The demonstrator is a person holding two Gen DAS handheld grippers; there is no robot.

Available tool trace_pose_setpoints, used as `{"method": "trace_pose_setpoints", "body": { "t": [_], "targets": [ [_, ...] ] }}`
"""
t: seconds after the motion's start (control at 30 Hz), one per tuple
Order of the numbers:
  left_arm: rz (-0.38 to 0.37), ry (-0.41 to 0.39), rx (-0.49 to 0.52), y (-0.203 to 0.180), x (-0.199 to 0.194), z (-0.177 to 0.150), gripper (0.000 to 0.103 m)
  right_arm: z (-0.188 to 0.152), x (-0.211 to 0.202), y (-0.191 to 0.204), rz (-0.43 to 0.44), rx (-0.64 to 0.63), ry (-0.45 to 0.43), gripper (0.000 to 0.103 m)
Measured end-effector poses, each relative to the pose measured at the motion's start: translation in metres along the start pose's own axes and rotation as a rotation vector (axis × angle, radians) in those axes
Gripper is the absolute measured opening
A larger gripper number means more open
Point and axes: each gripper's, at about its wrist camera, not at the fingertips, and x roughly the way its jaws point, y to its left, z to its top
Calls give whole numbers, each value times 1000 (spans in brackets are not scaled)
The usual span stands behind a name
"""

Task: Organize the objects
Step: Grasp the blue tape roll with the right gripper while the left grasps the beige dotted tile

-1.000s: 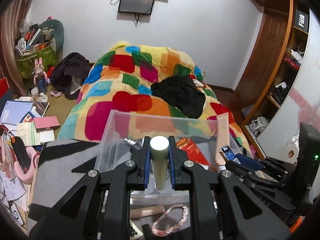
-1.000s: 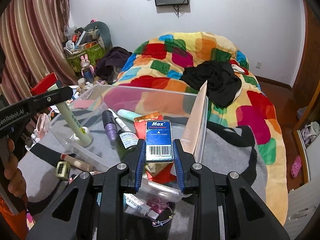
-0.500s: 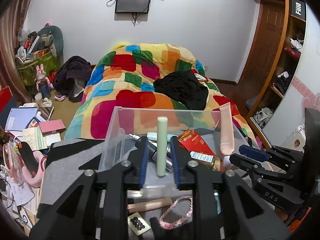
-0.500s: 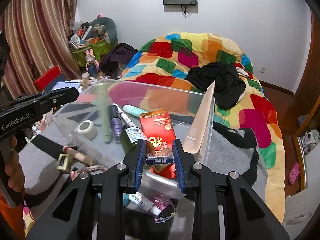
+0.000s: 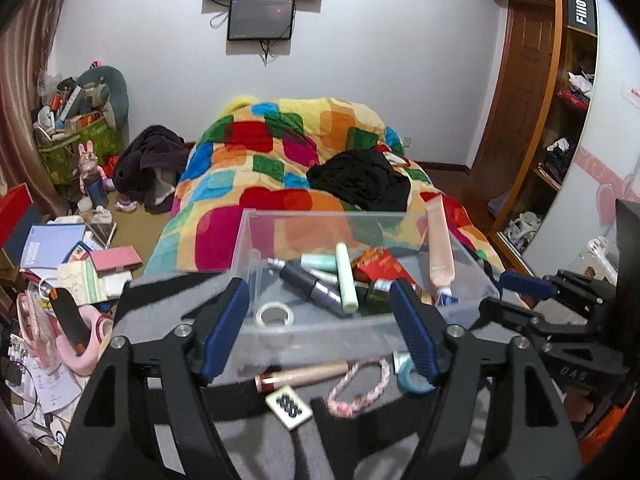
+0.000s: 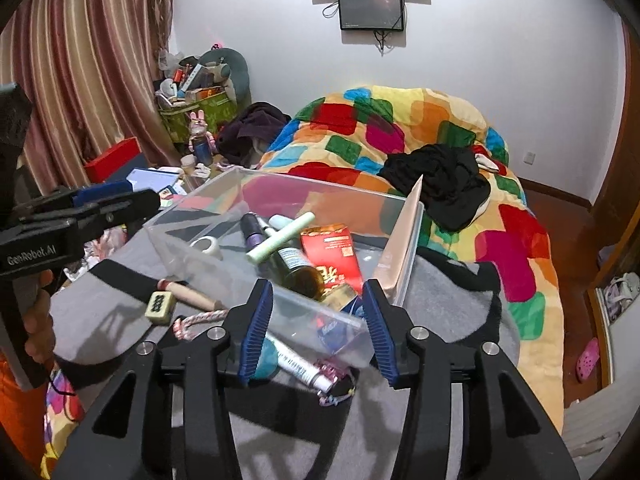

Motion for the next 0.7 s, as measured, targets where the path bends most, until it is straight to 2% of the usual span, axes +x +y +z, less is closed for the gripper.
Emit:
{"method": "trace_pose_setpoints", "body": {
  "t": [0.2,0.33,0.53,0.63,0.7],
  "targets": [
    [16,69,22,6,4,-26,78,-15,-11,6,15,-13,2,50],
    [19,134,31,10,15,-47,78,-28,-7,8,36,-3,37,52],
    [26,234,11,16,41,-66,78,-42,26,25,70,-50,146,55],
    [40,265,-11,21,49,-70,78,-45,40,33,79,-68,184,56],
    [42,274,-25,24,51,-72,74,-45,48,38,69,-88,200,56]
  ]
}}
